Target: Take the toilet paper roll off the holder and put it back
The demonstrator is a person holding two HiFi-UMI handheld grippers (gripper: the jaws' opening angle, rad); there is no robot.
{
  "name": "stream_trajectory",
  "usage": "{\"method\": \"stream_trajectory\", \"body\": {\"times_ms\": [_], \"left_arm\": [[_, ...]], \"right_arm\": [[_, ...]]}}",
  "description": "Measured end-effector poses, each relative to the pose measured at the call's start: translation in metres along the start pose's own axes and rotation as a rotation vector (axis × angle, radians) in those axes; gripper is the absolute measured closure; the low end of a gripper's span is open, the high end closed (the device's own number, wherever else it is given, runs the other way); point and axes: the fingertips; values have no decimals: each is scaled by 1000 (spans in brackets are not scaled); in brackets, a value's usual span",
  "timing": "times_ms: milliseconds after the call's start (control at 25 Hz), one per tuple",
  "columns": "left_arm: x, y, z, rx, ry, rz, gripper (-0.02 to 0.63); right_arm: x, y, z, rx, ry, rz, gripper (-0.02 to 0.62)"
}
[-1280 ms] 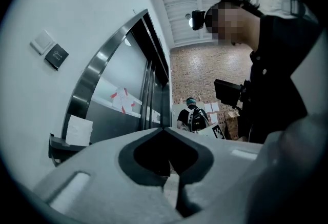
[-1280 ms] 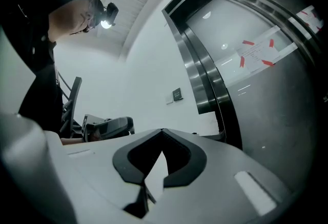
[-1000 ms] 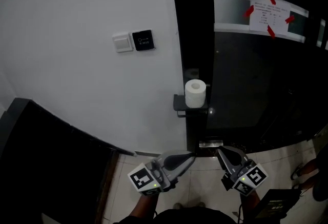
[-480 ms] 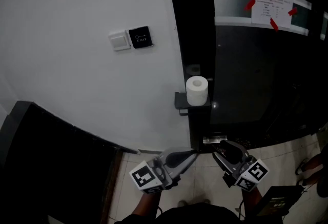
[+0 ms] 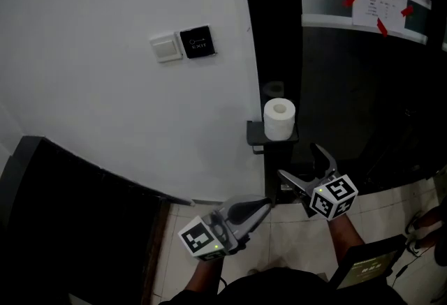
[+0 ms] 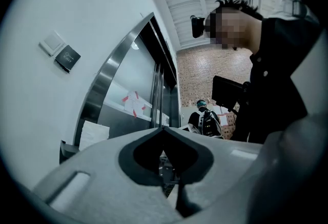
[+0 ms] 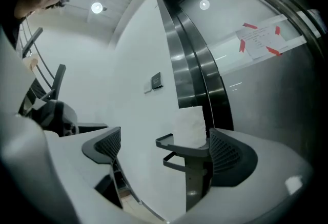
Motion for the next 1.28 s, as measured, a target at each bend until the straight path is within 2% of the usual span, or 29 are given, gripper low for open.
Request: {"method": "stream_trajectory", "body": {"times_ms": [360, 440, 600, 720, 920, 1280], "left_arm": [[33, 3, 15, -13, 77, 0, 607], [40, 4, 18, -13, 92, 1, 607], [50, 5, 23, -15, 122, 11, 607], [59, 8, 26, -16, 141, 13, 607], [66, 6, 34, -11, 152, 22, 607], [56, 6, 34, -12, 124, 21, 607]], "right_arm": [[-98, 11, -38, 34, -206, 77, 69], [-116, 10, -39, 60, -230, 104, 69], [-141, -2, -30, 113, -233, 169, 71], [-149, -8, -33, 161, -275, 198, 76], [-155, -10, -38, 200, -303, 227, 135], [-154, -9, -40, 185, -249, 219, 150]]}}
Point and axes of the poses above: the fingertips, and each gripper's own axes: x backward along the fingers, z to its left, y out of its top, and after that the axes turned 15 degrees about -y, right-handed
